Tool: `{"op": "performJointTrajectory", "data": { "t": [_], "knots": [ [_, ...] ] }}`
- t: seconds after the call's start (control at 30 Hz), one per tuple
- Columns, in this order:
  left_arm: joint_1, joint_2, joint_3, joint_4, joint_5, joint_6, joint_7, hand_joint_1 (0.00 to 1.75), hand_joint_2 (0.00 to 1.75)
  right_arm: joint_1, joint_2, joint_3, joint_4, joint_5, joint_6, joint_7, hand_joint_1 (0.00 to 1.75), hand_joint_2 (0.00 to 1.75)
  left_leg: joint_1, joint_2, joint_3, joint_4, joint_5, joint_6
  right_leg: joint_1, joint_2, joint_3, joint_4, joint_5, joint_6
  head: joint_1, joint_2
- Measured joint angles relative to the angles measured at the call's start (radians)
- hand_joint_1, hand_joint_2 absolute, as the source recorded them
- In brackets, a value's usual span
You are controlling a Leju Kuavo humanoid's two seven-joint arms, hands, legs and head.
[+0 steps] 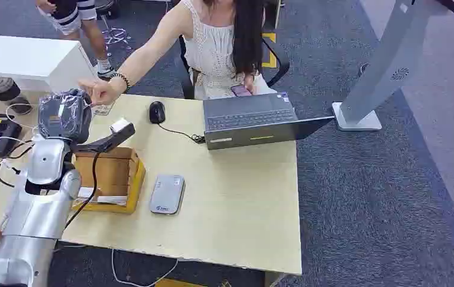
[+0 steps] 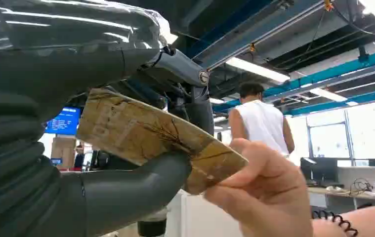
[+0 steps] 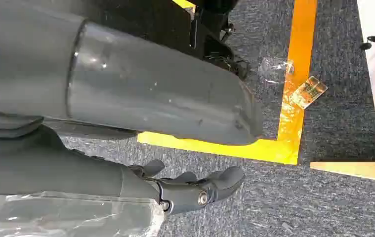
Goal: Pass the card to the sensor for recognition and then transmit it.
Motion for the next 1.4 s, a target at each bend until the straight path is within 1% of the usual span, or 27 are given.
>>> {"op": "performJointTrajectory", "data": {
  "t": [0.3,0.47,0.57,0.73,0.9,1.1,1.3,1.4],
  "knots": [
    [0.001,0.005,0.0,0.002,0.002,0.0,-0.002,1.75,1.75,0.0,0.0,0.0,0.0,0.0,0.0,0.0,0.0,0.0,0.0,0.0,0.0,0.0,0.001,0.0,0.0,0.0,-0.001,0.0,0.001,0.0,0.0,0.0],
    [0.005,0.002,0.0,0.002,0.015,-0.002,-0.023,1.75,1.75,0.0,0.0,0.0,0.0,-0.001,0.0,-0.001,0.0,0.0,0.0,0.0,0.0,0.0,0.001,0.0,0.0,0.0,-0.001,0.0,0.001,0.0,0.0,0.0],
    [0.033,-0.021,-0.012,-0.013,0.01,0.014,-0.043,1.75,1.75,0.001,0.001,0.0,0.0,-0.005,-0.001,-0.001,0.0,0.0,0.0,0.0,0.0,0.0,0.001,0.0,0.0,0.0,-0.001,0.0,0.001,0.0,0.0,0.0],
    [0.098,-0.063,-0.055,-0.059,-0.007,0.038,-0.047,1.75,1.75,0.002,0.003,0.0,0.0,-0.006,-0.001,-0.003,0.0,0.0,0.0,0.0,-0.001,0.0,0.001,0.0,0.0,0.001,-0.002,0.0,0.001,0.0,0.0,0.0],
    [0.114,-0.078,-0.068,-0.081,-0.007,0.04,-0.043,1.75,1.75,0.003,0.003,0.0,0.0,-0.006,-0.001,-0.003,0.0,0.0,0.0,0.0,-0.002,0.0,0.001,0.0,0.0,0.0,-0.003,0.0,0.002,0.0,0.0,0.0],
    [0.14,-0.099,-0.088,-0.103,-0.004,0.042,-0.059,1.75,1.75,0.004,0.003,0.0,0.0,-0.018,-0.001,-0.005,0.0,0.0,0.0,0.0,-0.002,0.0,0.002,0.0,0.0,0.0,-0.003,0.0,0.002,0.0,0.0,0.0],
    [0.153,-0.109,-0.103,-0.112,-0.007,0.044,-0.065,1.75,1.75,0.005,0.003,0.0,0.0,-0.018,-0.003,-0.005,0.0,0.0,0.0,0.0,-0.002,0.0,0.002,0.0,0.0,0.0,-0.003,0.0,0.002,0.0,0.0,0.0],
    [0.186,-0.128,-0.137,-0.128,-0.015,0.03,-0.071,1.75,1.75,0.005,0.005,0.0,0.0,-0.021,-0.005,-0.009,0.0,0.0,0.0,0.0,-0.003,0.0,0.002,0.0,0.0,0.0,-0.003,0.0,0.002,0.0,0.0,0.0]
  ]
}}
